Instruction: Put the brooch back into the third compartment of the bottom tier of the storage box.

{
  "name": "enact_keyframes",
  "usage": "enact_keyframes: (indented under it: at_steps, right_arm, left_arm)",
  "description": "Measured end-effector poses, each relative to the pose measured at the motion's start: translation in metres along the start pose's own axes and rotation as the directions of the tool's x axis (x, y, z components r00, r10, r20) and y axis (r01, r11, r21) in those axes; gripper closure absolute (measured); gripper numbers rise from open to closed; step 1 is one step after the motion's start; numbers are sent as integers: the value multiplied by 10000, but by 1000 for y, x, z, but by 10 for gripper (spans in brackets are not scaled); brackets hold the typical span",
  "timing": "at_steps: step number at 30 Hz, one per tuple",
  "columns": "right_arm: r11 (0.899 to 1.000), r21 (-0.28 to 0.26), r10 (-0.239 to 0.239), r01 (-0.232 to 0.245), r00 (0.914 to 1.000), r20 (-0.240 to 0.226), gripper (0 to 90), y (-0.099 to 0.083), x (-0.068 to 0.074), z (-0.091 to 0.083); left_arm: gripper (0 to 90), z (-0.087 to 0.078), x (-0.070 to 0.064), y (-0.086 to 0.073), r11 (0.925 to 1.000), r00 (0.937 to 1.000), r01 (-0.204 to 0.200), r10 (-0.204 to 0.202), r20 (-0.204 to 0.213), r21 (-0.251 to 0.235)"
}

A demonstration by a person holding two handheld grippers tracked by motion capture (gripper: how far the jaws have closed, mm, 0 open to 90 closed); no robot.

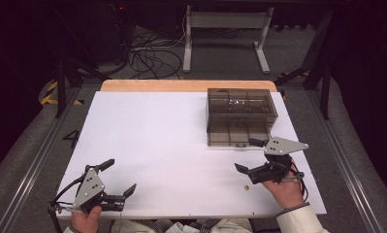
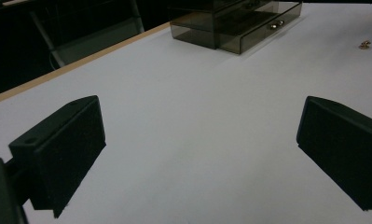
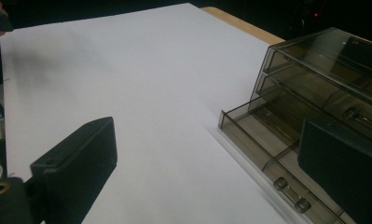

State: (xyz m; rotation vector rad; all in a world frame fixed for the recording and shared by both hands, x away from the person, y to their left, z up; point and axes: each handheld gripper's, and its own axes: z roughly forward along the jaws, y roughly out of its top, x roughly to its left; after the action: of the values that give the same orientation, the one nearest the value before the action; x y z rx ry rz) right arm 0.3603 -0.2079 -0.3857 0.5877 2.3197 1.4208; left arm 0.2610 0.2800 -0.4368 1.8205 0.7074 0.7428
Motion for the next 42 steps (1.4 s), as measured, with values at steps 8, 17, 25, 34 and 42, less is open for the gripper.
enact_keyframes:
  at_steps: [8,17,25,34,42]
  right_arm:
    - [9996,281,9,-3,9998,-188,58,3,0,-1]
    - [9970,685,402,-348,9961,-784,80,5,2,-3]
    - [9803,1969,21,138,9968,-801,151,7,7,-4]
    - [9413,3251,-694,907,9946,-767,171,9,12,-1]
    - [9139,3878,-945,1197,9920,-835,190,7,15,1]
  left_arm:
    - [18,0,0,0,10000,10000,3,-3,17,-3]
    - [18,0,0,0,10000,10000,19,-19,28,31]
    - [18,1,0,0,10000,10000,10,-10,-29,-7]
    - [18,1,0,0,10000,10000,87,-87,-4,6]
    - [18,1,0,0,10000,10000,82,-82,-4,19]
